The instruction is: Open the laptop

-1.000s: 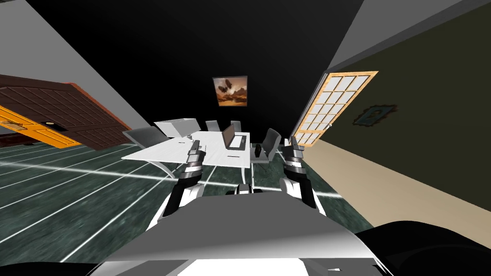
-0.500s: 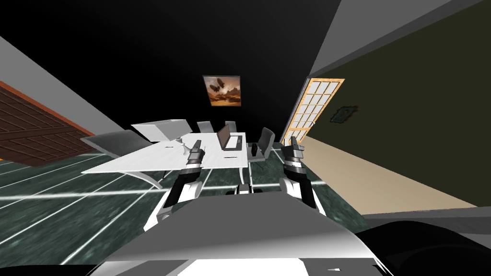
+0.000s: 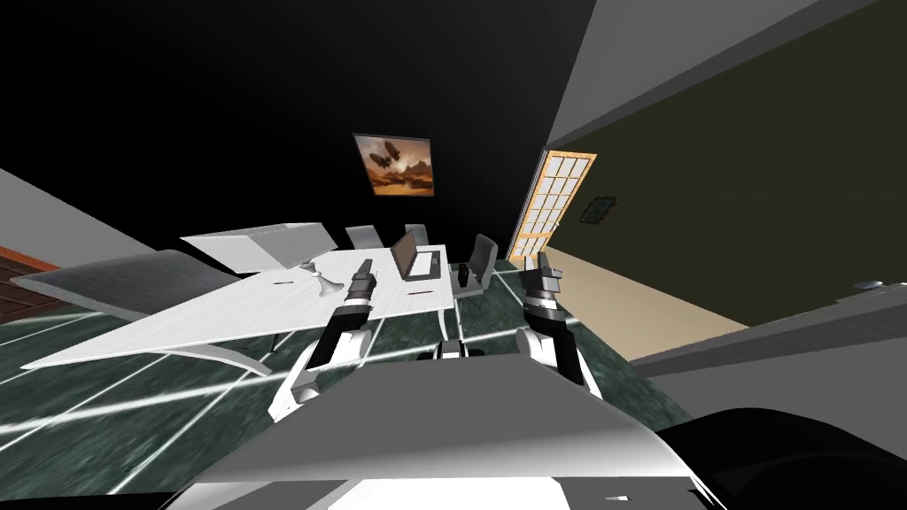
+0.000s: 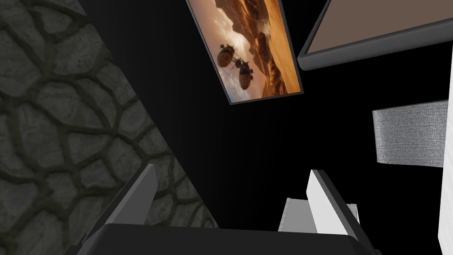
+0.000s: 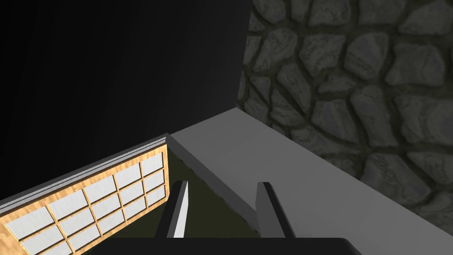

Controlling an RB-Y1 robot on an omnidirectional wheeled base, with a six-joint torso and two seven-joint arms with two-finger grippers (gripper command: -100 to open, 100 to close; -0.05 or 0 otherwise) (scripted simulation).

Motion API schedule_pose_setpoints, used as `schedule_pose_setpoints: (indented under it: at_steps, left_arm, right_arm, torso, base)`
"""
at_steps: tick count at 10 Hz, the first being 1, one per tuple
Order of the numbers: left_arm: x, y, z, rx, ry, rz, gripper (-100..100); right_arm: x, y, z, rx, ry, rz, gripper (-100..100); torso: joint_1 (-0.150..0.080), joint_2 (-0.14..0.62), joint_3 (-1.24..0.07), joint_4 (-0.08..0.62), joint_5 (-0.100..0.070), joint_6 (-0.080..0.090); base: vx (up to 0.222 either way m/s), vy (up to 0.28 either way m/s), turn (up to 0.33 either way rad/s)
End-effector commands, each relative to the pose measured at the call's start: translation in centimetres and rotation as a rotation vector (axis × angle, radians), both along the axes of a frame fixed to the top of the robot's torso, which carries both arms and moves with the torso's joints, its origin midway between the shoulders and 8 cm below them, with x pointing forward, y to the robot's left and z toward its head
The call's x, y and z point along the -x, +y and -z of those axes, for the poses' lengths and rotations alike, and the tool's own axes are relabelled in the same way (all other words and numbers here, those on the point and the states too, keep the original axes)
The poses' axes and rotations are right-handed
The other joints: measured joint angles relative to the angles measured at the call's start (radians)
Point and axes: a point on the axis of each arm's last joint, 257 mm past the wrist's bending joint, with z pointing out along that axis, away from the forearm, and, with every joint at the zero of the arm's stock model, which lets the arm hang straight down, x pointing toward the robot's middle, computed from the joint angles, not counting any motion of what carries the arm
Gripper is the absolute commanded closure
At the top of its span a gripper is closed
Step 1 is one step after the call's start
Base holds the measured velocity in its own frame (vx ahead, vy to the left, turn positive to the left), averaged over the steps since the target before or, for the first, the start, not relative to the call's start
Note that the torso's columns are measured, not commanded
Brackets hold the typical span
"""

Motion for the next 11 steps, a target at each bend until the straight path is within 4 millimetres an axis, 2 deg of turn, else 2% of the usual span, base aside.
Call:
schedule_pose_setpoints:
  at_steps: [1, 6, 10, 11]
  left_arm:
    - [-0.9, 1.6, 1.0, -0.003, 0.052, -0.036, -100]
    - [-2.3, 4.7, 2.7, -0.012, 0.144, -0.104, -100]
    - [-3.3, 7.9, 3.9, -0.028, 0.225, -0.17, -100]
    - [-3.3, 7.9, 4.0, -0.027, 0.228, -0.171, -100]
  right_arm:
    - [0.0, 0.0, 0.0, 0.0, 0.0, 0.0, 0]
    - [0.0, 0.0, 0.0, 0.0, 0.0, 0.0, 0]
    - [0.0, 0.0, 0.0, 0.0, 0.0, 0.0, 0]
    - [0.0, 0.0, 0.0, 0.0, 0.0, 0.0, 0]
  torso:
    - [0.0, 0.0, 0.0, 0.0, 0.0, 0.0]
    - [0.0, 0.0, 0.0, 0.0, 0.0, 0.0]
    - [0.0, 0.0, 0.0, 0.0, 0.0, 0.0]
    - [0.0, 0.0, 0.0, 0.0, 0.0, 0.0]
  base:
    - [-0.016, 0.034, -0.18]
    - [-0.012, 0.03, -0.178]
    - [-0.021, 0.034, -0.212]
    - [-0.011, 0.027, -0.053]
